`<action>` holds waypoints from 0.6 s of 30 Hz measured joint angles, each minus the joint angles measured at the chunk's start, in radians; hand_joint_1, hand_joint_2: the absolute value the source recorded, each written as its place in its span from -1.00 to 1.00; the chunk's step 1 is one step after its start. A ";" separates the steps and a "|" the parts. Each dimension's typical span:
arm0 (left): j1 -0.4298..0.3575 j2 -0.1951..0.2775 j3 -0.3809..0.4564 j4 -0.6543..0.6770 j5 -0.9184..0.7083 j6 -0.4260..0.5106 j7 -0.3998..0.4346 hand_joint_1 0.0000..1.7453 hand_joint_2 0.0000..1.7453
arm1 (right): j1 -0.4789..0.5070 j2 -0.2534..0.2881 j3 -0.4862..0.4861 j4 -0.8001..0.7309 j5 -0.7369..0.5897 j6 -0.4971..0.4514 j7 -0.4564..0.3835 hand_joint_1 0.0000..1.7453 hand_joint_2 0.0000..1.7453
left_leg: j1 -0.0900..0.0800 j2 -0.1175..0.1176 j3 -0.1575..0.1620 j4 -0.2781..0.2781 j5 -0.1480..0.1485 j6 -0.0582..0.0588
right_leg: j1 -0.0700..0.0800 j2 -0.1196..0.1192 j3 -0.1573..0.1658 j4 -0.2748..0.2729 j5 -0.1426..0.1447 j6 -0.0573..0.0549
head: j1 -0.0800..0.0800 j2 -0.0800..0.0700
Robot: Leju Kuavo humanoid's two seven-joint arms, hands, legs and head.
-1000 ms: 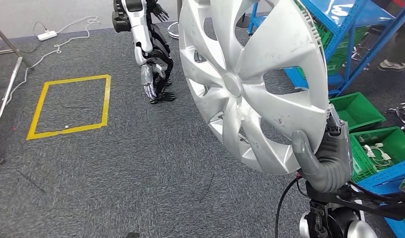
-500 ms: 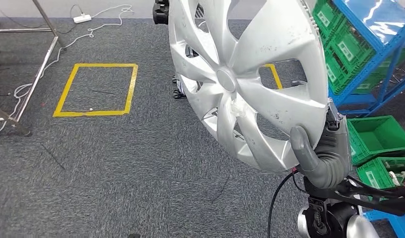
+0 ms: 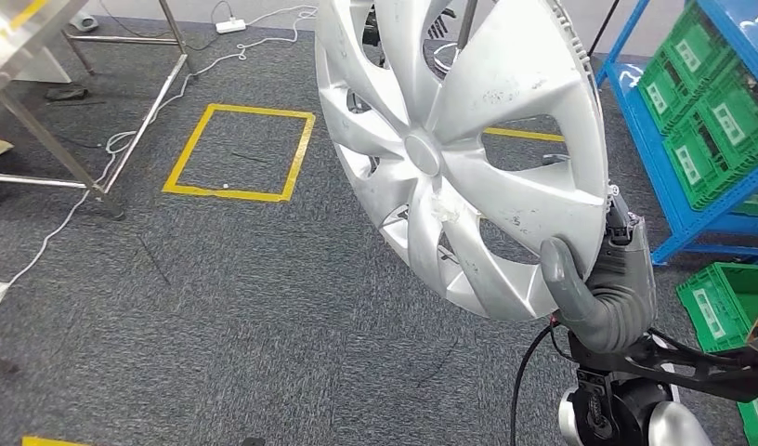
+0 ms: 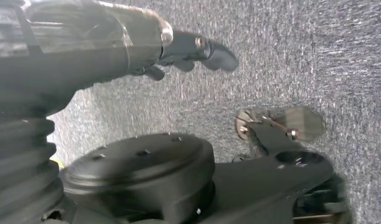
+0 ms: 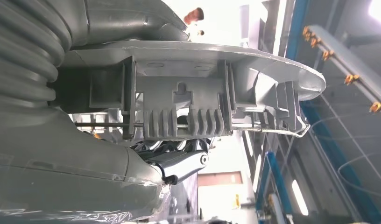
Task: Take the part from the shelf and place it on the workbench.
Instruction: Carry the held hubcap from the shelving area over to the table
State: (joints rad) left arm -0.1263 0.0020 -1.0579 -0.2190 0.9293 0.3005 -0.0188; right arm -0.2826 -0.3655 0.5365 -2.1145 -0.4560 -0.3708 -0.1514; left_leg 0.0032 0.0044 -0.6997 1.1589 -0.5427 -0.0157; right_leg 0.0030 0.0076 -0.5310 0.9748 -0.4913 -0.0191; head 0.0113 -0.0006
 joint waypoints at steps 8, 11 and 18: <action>0.000 0.006 0.000 0.000 0.001 0.002 -0.005 -1.00 1.00 | 0.005 -0.001 0.010 0.004 -0.006 0.003 -0.008 1.00 1.00 | 0.013 0.068 0.073 -0.095 0.051 -0.022 | -0.006 -0.081 -0.004 0.031 -0.025 0.032 | -0.007 0.000; 0.001 0.008 0.000 0.000 0.001 0.002 -0.005 -1.00 1.00 | 0.007 -0.002 0.014 0.003 -0.007 0.006 -0.012 1.00 1.00 | 0.006 0.058 0.076 -0.109 0.050 0.009 | -0.005 -0.095 -0.003 0.037 -0.032 0.043 | -0.004 0.000; -0.001 0.009 0.000 0.000 0.000 0.005 -0.001 -1.00 1.00 | 0.016 -0.003 0.016 0.006 -0.008 0.015 -0.016 1.00 1.00 | -0.004 -0.014 0.077 -0.111 0.056 0.036 | -0.010 -0.014 -0.134 0.330 -0.175 0.042 | 0.008 0.000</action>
State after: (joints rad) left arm -0.1272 0.0112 -1.0577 -0.2186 0.9291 0.3054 -0.0200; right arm -0.2662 -0.3685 0.5527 -2.1083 -0.4640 -0.3556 -0.1678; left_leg -0.0006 -0.0095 -0.6231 1.0480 -0.4867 0.0200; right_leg -0.0067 -0.0060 -0.6653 1.3044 -0.6665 0.0230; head 0.0190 -0.0006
